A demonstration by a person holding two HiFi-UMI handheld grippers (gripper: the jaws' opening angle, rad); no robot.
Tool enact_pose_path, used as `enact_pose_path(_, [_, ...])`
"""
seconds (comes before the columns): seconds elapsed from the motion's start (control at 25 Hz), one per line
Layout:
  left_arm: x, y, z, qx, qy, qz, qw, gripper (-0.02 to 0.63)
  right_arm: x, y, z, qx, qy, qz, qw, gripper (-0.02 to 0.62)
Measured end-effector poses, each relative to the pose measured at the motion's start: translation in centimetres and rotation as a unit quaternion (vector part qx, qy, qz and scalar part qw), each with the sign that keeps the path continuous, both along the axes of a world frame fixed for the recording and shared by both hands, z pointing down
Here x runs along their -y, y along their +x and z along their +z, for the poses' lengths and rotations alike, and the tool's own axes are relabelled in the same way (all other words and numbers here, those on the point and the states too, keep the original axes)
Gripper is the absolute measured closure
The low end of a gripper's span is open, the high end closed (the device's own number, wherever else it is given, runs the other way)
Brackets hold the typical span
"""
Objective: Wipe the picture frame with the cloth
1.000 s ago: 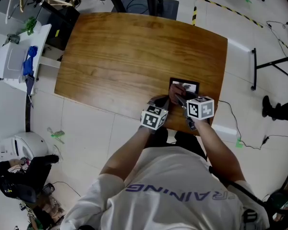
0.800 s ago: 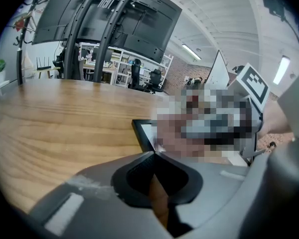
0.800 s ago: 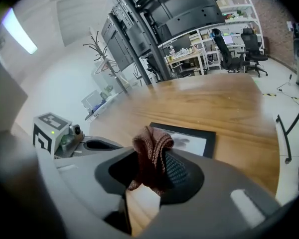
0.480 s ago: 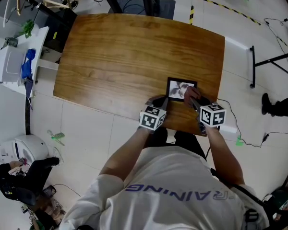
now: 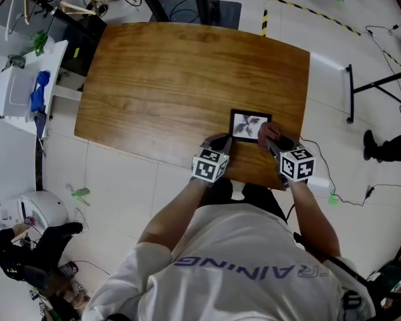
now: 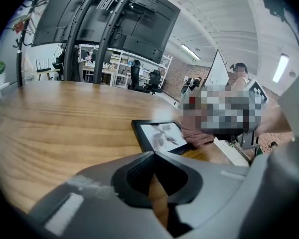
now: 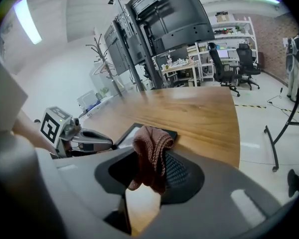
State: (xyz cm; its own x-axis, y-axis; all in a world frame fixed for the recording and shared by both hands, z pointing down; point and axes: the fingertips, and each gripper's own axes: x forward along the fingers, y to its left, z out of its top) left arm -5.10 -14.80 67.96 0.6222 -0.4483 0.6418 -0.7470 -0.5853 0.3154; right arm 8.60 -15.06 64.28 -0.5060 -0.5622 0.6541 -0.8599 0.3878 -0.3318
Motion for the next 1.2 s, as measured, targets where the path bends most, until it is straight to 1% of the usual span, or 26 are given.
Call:
enact_pose_path(0.08, [0.0,-0.1,0.2,-0.005,-0.009,0.005,0.9999,0.601,0.5,0.5,-1.4,0.006,0.024,0.013,1.000,0.463])
enact_pose_path(0.12, [0.2,-0.4,0.1,-0.009,-0.015,-0.001,0.9998,0.601,0.9,1.1,-2.3,0.010,0.037,0.024,0.999,0.465])
enact_pose_path(0.16, [0.6,-1.1,-0.3,-0.013,-0.016,-0.013,0.9997,0.601,1.3,1.7,-3.3,0.014,0.051,0.036,0.998,0.465])
enact_pose_path(0.24, [2.0,-2.5,-2.5,-0.025,0.003,-0.043,0.9988,0.601,2.2,3.3,-5.8,0.023,0.079,0.059,0.995,0.465])
enact_pose_path(0.28, [2.9,-3.0,-4.4,-0.034,0.023,-0.055,0.9977,0.603,2.6,4.1,-7.3,0.027,0.096,0.070,0.993,0.466])
enact_pose_path(0.36, [4.9,-3.7,-9.5,-0.055,0.075,-0.069,0.9932,0.603,3.7,6.0,-10.6,0.036,0.133,0.092,0.986,0.466])
enact_pose_path(0.44, [6.4,-4.4,-15.2,-0.068,0.131,-0.080,0.9857,0.603,4.4,7.6,-14.1,0.049,0.168,0.114,0.978,0.468])
enact_pose_path(0.52, [7.2,-4.9,-20.5,-0.077,0.183,-0.091,0.9759,0.603,4.7,8.9,-17.7,0.056,0.202,0.126,0.970,0.469])
enact_pose_path(0.56, [7.5,-5.0,-22.8,-0.075,0.210,-0.093,0.9704,0.603,4.9,9.5,-19.4,0.056,0.221,0.128,0.965,0.469])
enact_pose_path(0.64, [7.8,-4.7,-26.1,-0.054,0.264,-0.084,0.9592,0.603,5.1,10.6,-22.9,0.047,0.261,0.123,0.956,0.471])
enact_pose_path(0.72, [7.8,-4.1,-27.9,-0.038,0.297,-0.077,0.9509,0.603,5.0,11.9,-25.7,0.039,0.292,0.120,0.948,0.471])
enact_pose_path(0.76, [7.8,-3.9,-28.4,-0.042,0.303,-0.081,0.9487,0.602,4.9,12.5,-26.8,0.038,0.303,0.123,0.944,0.472])
enact_pose_path(0.88, [8.3,-3.2,-29.5,-0.073,0.300,-0.101,0.9457,0.603,4.7,14.1,-28.7,0.035,0.322,0.135,0.936,0.476])
enact_pose_path(0.96, [8.6,-2.3,-30.1,-0.085,0.301,-0.098,0.9447,0.603,4.5,14.7,-29.2,0.035,0.328,0.138,0.934,0.477])
enact_pose_path(1.08, [8.7,-0.9,-31.4,-0.091,0.315,-0.088,0.9407,0.603,4.2,15.3,-29.5,0.035,0.334,0.139,0.932,0.476])
enact_pose_path(1.2, [8.8,-0.3,-32.4,-0.078,0.340,-0.082,0.9337,0.603,4.1,15.5,-30.1,0.033,0.340,0.137,0.930,0.477])
